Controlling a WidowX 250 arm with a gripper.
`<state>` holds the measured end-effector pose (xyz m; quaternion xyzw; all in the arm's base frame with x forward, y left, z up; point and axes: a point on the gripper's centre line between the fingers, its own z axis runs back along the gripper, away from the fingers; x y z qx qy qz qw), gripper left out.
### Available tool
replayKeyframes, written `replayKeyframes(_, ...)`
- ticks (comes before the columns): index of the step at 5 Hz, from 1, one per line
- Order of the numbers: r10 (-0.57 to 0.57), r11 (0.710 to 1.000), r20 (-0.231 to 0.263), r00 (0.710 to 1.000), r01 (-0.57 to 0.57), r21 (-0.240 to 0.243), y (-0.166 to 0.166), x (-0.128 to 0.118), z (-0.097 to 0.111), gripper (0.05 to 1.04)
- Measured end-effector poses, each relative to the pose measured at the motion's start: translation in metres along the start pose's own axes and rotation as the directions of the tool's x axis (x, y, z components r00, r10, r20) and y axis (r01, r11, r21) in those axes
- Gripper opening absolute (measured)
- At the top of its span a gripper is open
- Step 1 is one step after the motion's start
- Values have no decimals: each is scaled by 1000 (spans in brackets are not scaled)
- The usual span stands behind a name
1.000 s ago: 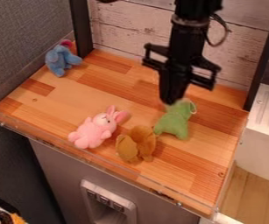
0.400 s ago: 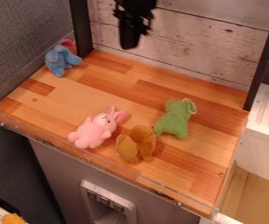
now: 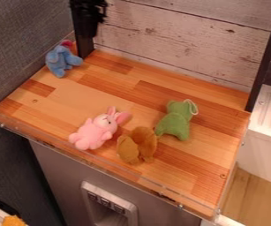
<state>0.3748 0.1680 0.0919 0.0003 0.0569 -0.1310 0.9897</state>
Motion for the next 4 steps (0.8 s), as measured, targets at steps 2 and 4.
replayKeyframes(2,77,997,-3,997,-77,-8,11,2,-8,92)
replayKeyframes(4,40,999,-21,999,-40,-12,13,2,-9,514)
